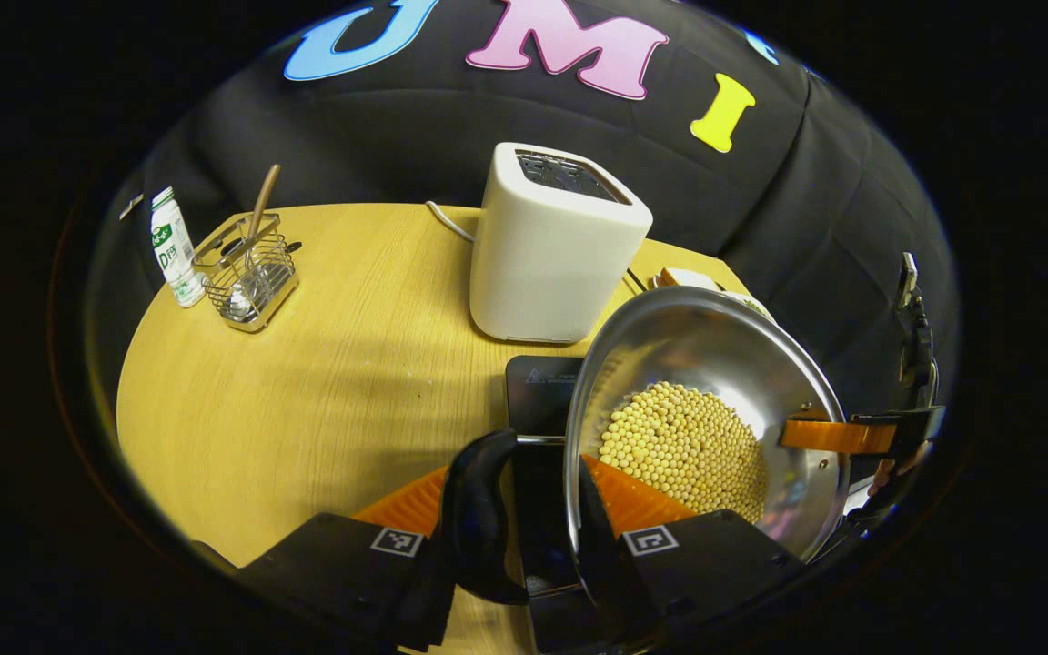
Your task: First push the handle of the pot to place it horizontally, then grasp the pot with both hands and set it on the induction cooktop.
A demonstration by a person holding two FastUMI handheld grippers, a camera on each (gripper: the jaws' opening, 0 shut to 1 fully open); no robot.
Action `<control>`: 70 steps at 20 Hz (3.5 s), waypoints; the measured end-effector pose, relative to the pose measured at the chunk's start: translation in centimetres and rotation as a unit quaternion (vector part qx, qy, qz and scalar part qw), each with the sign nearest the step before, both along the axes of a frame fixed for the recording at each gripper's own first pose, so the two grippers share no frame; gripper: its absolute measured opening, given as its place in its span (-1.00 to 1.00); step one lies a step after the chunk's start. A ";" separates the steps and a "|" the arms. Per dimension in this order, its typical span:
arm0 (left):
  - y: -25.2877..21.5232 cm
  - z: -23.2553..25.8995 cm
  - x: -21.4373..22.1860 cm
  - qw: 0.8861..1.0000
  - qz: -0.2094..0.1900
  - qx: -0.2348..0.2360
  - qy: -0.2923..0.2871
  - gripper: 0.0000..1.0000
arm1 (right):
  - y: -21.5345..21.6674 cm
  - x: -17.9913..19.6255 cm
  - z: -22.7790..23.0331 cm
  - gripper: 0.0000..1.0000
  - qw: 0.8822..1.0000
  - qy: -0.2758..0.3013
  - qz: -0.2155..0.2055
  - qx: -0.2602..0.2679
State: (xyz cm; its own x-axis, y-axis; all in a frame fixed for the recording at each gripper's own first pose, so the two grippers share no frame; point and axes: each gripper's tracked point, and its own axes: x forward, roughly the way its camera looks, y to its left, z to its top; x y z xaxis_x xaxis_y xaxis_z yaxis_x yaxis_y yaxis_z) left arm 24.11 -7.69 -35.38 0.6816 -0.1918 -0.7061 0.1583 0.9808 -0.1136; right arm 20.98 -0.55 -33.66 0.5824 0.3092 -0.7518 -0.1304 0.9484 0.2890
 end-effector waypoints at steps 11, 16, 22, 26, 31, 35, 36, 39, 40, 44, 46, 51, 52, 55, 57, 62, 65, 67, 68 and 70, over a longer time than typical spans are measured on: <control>0.0 -0.1 -0.1 1.000 0.005 -0.002 0.003 0.33 | 0.0 0.2 0.1 0.21 1.000 -0.007 -0.002 -0.005; 0.0 -0.2 -0.1 1.000 0.005 0.001 0.007 0.34 | 0.1 0.2 0.0 0.19 1.000 -0.001 -0.004 0.003; -0.3 -1.1 -0.4 0.999 0.018 -0.007 0.026 0.43 | 0.5 0.0 -0.3 0.22 0.999 0.024 -0.003 0.027; 0.4 -0.7 -1.1 0.998 0.035 0.029 0.031 0.94 | -1.0 -0.3 -0.1 0.45 1.000 0.020 -0.012 0.016; 1.2 3.6 -2.3 0.996 0.043 0.072 -0.018 0.92 | -2.8 -0.9 3.6 0.99 0.999 -0.029 -0.026 0.019; 1.4 10.4 -3.8 0.987 0.055 0.112 -0.102 0.92 | -3.4 -1.9 7.8 0.98 0.996 -0.092 -0.021 0.000; 1.1 12.3 -4.4 0.984 0.058 0.115 -0.124 0.91 | -3.8 -2.3 9.2 0.98 0.994 -0.109 -0.016 -0.014; 0.4 16.9 -6.6 0.976 0.070 0.102 -0.180 0.91 | -3.9 -2.9 15.1 0.98 0.982 -0.183 -0.013 -0.033; 0.1 18.2 -7.3 0.973 0.072 0.095 -0.195 0.92 | -3.9 -3.4 16.7 0.98 0.979 -0.203 -0.015 -0.033; -0.1 25.1 -10.7 0.959 0.071 0.071 -0.265 0.92 | -5.3 -6.0 22.8 0.98 0.960 -0.269 -0.054 -0.050; 0.4 28.6 -12.6 0.946 0.067 0.066 -0.310 0.91 | -5.5 -8.0 26.8 0.98 0.943 -0.319 -0.076 -0.051; 3.5 33.6 -18.7 0.915 0.082 0.090 -0.384 0.91 | -4.6 -13.7 32.8 0.97 0.912 -0.396 -0.107 -0.031; 3.9 33.7 -19.9 0.913 0.083 0.088 -0.391 0.89 | -4.3 -14.7 33.3 0.97 0.907 -0.405 -0.108 -0.034; 4.0 33.4 -23.4 0.913 0.073 0.076 -0.395 0.91 | -3.4 -18.2 33.8 0.96 0.900 -0.421 -0.104 -0.047; 5.4 33.3 -25.4 0.909 0.080 0.078 -0.401 0.86 | -3.7 -20.2 34.3 0.97 0.893 -0.434 -0.110 -0.054; 8.2 31.7 -28.8 0.909 0.089 0.062 -0.403 0.90 | -4.6 -23.7 34.7 0.96 0.883 -0.446 -0.137 -0.049; 10.0 30.6 -30.5 0.912 0.110 0.045 -0.392 0.90 | -5.5 -25.0 34.6 0.96 0.874 -0.459 -0.146 -0.063; 10.9 30.8 -31.4 0.909 0.122 0.046 -0.397 0.91 | -6.2 -25.5 33.9 0.97 0.872 -0.460 -0.146 -0.079; 11.0 30.8 -31.8 0.907 0.126 0.050 -0.399 0.91 | -6.4 -25.8 33.7 0.97 0.872 -0.459 -0.150 -0.083; 10.9 31.0 -32.5 0.905 0.123 0.058 -0.404 0.91 | -6.7 -26.2 33.7 0.97 0.870 -0.459 -0.156 -0.086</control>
